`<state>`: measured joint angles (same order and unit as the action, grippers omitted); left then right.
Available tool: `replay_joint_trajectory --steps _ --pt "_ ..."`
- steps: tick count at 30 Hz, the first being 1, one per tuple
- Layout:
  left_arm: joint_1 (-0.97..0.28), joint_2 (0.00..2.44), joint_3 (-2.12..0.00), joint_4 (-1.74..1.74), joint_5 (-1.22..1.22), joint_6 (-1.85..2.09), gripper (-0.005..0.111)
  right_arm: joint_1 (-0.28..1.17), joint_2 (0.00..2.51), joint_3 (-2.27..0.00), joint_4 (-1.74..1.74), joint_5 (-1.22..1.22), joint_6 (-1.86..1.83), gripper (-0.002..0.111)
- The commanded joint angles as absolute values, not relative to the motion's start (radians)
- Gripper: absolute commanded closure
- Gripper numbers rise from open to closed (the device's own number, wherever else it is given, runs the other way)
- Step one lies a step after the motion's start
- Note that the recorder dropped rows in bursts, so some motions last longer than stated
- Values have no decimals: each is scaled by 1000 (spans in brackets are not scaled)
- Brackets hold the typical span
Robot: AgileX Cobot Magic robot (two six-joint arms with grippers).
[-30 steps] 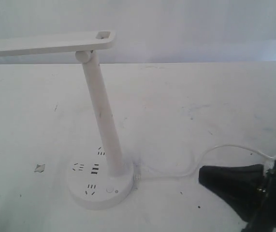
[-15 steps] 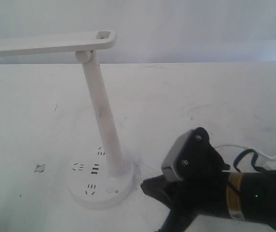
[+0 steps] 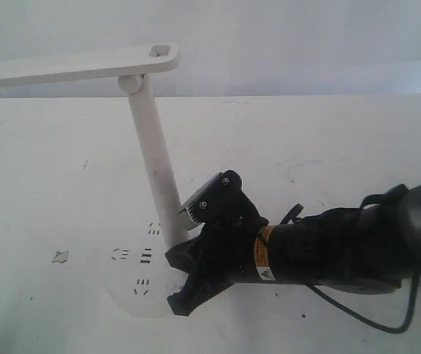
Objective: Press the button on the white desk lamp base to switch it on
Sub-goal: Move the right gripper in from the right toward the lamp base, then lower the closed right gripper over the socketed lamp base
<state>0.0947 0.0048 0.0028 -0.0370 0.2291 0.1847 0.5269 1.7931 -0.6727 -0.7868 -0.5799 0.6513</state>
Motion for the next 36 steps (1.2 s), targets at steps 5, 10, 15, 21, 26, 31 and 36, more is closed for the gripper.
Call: replay_joint_trajectory --steps 5,10,15,21,26,31,36 --pt "97 0 0 -42 225 184 106 582 1888 -748 -793 -545 652 108" --pt "97 0 0 -42 225 184 106 610 1886 -748 -782 -531 632 108" --pt "97 0 0 -42 225 184 106 608 1886 -748 -776 -491 632 108" --pt "97 0 0 -42 225 184 106 608 1859 -739 -778 -449 632 108" --pt "97 0 0 -42 225 184 106 608 1773 -696 -778 -433 635 108" --pt "97 0 0 -42 225 184 106 608 1758 -685 -767 -429 635 108" --pt "97 0 0 -42 225 184 106 608 1783 -685 -767 -426 638 108"
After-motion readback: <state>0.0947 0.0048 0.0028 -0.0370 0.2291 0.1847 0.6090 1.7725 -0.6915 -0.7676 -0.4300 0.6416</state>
